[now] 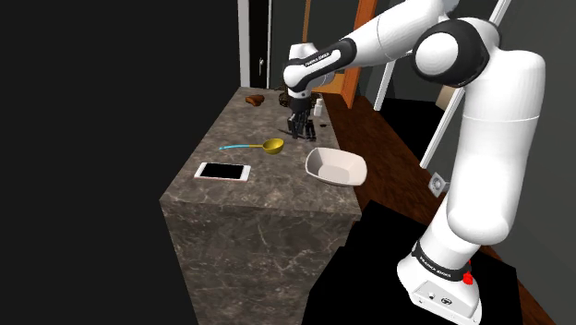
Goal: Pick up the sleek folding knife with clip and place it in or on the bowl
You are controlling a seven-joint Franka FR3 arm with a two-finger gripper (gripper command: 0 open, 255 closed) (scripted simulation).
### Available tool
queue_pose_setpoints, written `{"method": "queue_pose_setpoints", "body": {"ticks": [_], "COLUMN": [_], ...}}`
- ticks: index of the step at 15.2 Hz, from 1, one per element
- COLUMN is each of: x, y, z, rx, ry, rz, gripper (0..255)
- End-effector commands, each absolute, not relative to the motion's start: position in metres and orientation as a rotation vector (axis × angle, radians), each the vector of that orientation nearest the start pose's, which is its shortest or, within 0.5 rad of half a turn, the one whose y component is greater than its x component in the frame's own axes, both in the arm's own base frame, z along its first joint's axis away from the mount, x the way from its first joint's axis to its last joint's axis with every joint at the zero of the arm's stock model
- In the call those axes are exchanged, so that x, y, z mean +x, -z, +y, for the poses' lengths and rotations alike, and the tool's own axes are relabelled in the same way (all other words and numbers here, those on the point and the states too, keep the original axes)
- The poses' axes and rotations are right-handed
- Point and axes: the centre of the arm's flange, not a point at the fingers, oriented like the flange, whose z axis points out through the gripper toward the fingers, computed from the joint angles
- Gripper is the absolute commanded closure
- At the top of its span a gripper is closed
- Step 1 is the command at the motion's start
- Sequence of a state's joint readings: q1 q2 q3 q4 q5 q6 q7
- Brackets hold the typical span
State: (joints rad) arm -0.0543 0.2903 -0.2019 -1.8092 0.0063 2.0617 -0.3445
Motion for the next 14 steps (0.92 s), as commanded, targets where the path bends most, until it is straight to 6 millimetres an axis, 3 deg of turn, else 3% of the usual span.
{"method": "queue_pose_setpoints", "body": {"ticks": [1,14], "x": [0.607,0.607], "y": [-0.394,-0.46], "z": [-0.151,-0.151], "rx": [-3.178,-3.178], "ry": [-0.074,-0.074], "rz": [-0.147,-0.147], "gripper": [255,255]}}
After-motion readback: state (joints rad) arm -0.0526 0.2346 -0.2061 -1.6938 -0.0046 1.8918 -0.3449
